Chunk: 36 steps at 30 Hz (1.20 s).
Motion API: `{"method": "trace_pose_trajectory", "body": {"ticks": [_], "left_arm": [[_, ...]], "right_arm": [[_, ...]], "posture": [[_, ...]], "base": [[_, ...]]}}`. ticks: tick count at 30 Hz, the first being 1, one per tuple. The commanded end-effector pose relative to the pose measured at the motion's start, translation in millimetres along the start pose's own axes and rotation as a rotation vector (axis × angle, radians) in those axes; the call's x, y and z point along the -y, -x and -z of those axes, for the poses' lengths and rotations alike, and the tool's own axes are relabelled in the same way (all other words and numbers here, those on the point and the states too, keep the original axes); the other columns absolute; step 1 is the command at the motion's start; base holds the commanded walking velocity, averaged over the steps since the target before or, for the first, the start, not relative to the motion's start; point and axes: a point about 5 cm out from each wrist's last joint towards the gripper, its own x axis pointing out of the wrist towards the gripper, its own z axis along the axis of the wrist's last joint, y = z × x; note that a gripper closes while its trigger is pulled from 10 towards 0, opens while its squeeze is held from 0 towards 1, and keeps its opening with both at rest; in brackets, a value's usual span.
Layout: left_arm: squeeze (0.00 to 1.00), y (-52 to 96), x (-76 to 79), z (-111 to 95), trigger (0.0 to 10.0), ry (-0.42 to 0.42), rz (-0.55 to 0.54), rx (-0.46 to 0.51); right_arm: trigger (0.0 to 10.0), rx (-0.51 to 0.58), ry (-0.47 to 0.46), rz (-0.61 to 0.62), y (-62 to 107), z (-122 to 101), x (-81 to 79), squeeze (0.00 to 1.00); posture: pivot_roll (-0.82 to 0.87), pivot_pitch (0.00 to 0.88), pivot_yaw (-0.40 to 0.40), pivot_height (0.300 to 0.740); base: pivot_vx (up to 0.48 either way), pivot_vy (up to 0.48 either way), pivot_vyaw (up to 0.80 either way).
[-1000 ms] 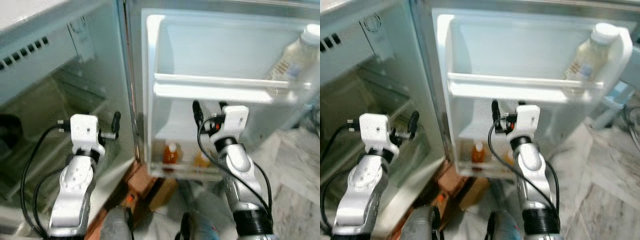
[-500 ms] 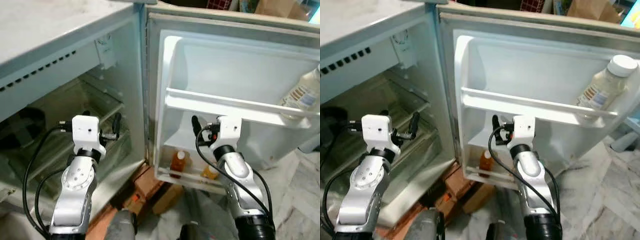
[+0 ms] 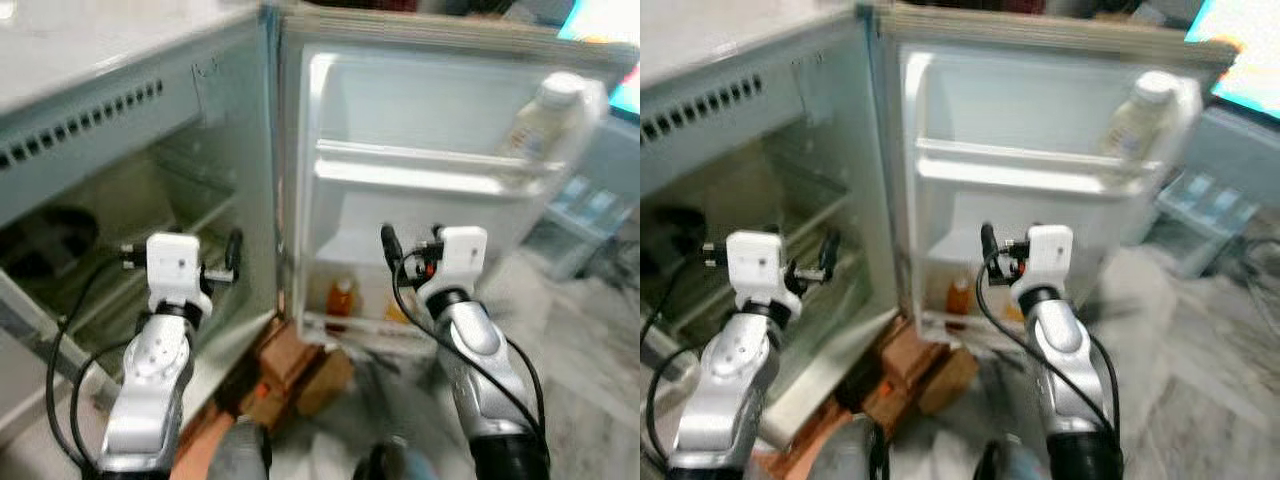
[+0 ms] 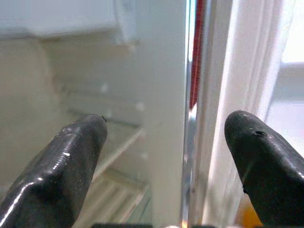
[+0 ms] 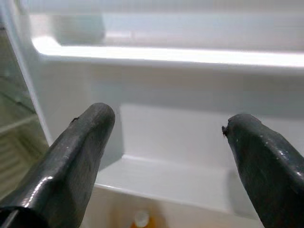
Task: Restocking fridge
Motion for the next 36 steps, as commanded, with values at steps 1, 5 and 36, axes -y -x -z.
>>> {"method": "trace_pose_trajectory", "body": {"ticks": [1,5,36], "left_arm": [[0.00,3.4,-0.1,4,10.0,-0.001,0.000,-0.011],[0.00,3.1,-0.9,2,10.0,-0.008,0.010,0.000],[0.00,0.1,7.3,-3,10.0,-0.026,0.074,0.017]], "right_arm": [[10.0,0.036,0.005,0.004,-5.0,-10,0.7,0.00],[10.0,0.042,0.002,0.002,-5.8,-10,0.0,0.00],[10.0,0.072,-0.010,-0.025,-11.0,-13,-12.3,0.00]], "posture": [[0.13,0.000,-0.040,0.740],[0.13,0.000,-0.039,0.740],[0.13,0.000,-0.040,0.740]], "base": [[0.000,0.000,0.00],[0.000,0.000,0.00],[0.225,-0.287,-0.46]]}}
